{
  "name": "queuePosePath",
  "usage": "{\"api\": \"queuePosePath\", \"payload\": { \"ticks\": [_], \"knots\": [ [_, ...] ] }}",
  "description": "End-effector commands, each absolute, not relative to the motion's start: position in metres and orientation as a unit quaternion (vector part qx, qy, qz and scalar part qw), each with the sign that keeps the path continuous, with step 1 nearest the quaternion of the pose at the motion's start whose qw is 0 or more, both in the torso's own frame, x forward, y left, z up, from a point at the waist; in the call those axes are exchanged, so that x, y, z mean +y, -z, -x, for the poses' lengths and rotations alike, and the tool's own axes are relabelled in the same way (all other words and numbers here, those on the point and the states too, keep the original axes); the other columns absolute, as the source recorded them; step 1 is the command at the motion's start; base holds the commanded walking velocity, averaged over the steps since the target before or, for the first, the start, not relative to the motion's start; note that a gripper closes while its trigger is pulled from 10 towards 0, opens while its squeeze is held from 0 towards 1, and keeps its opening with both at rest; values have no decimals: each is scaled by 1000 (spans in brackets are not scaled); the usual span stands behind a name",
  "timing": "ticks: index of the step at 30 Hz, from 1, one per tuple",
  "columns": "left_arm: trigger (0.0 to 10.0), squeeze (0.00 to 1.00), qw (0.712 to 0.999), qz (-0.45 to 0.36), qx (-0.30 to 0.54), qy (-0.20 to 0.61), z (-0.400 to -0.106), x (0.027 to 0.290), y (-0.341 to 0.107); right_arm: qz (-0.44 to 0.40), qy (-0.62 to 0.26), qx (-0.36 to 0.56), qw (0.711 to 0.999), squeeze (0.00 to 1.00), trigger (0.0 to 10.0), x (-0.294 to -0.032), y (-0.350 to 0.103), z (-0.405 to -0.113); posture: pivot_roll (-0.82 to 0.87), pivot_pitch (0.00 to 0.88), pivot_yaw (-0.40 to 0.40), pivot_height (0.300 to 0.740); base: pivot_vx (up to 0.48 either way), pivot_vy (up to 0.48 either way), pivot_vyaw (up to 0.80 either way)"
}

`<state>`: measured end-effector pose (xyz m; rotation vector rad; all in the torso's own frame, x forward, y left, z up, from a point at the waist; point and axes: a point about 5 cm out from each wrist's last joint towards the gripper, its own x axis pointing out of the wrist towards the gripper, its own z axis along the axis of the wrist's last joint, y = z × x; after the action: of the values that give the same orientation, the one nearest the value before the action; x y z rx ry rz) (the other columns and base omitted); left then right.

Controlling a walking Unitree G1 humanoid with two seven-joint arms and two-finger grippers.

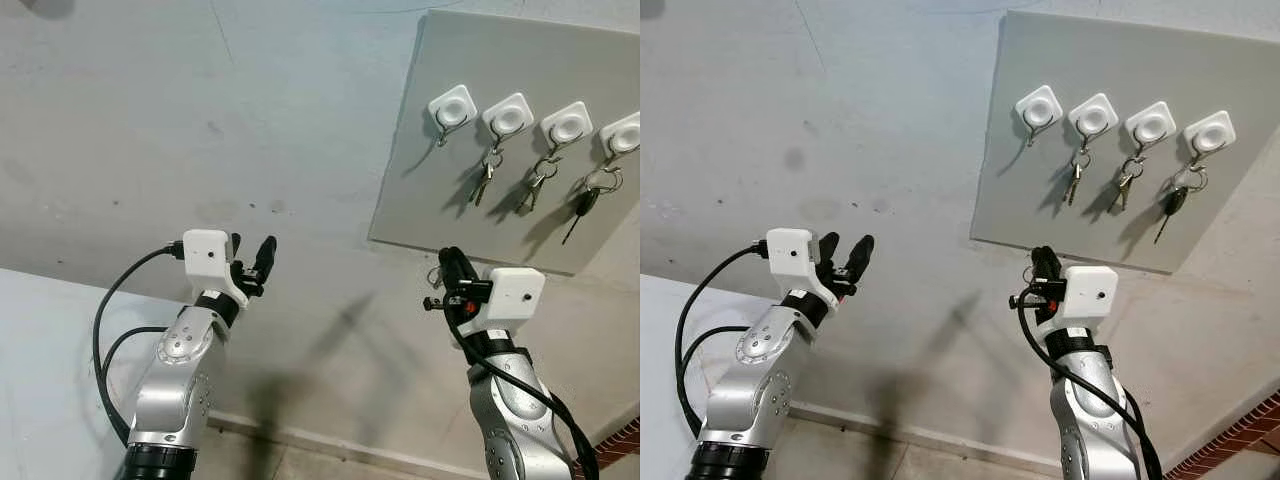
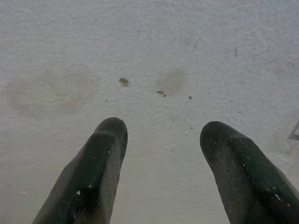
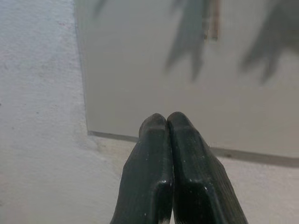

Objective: Hang keys on a hook

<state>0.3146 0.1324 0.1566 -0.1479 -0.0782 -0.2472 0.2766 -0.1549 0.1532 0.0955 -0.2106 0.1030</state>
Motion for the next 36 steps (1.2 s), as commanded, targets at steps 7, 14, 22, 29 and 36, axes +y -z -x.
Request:
{"api": "queuePosePath", "payload": {
  "ticks": [7,14,22,29,36],
  "knots": [
    [10000,0,988,57,-52,134,-314,127,-162,-49,-40,-96,993,0,10000,-159,-152,-278,-43,0,-34,740,0,0,-743],
    [10000,0,986,54,-60,149,-313,123,-165,-48,-38,-92,994,0,10000,-160,-151,-278,-45,0,-34,740,0,0,-719],
    [10000,0,985,26,-63,159,-313,119,-165,-44,-34,-94,994,0,10000,-161,-152,-278,-48,0,-32,740,0,0,-712],
    [10000,0,986,57,-56,145,-314,122,-164,-45,-31,-100,994,0,10000,-161,-153,-277,-48,0,-31,740,0,-288,-130],
    [10000,0,988,55,-54,136,-315,124,-163,-47,-31,-103,993,0,10000,-161,-154,-277,-47,0,-32,740,0,0,0]
  ]
}}
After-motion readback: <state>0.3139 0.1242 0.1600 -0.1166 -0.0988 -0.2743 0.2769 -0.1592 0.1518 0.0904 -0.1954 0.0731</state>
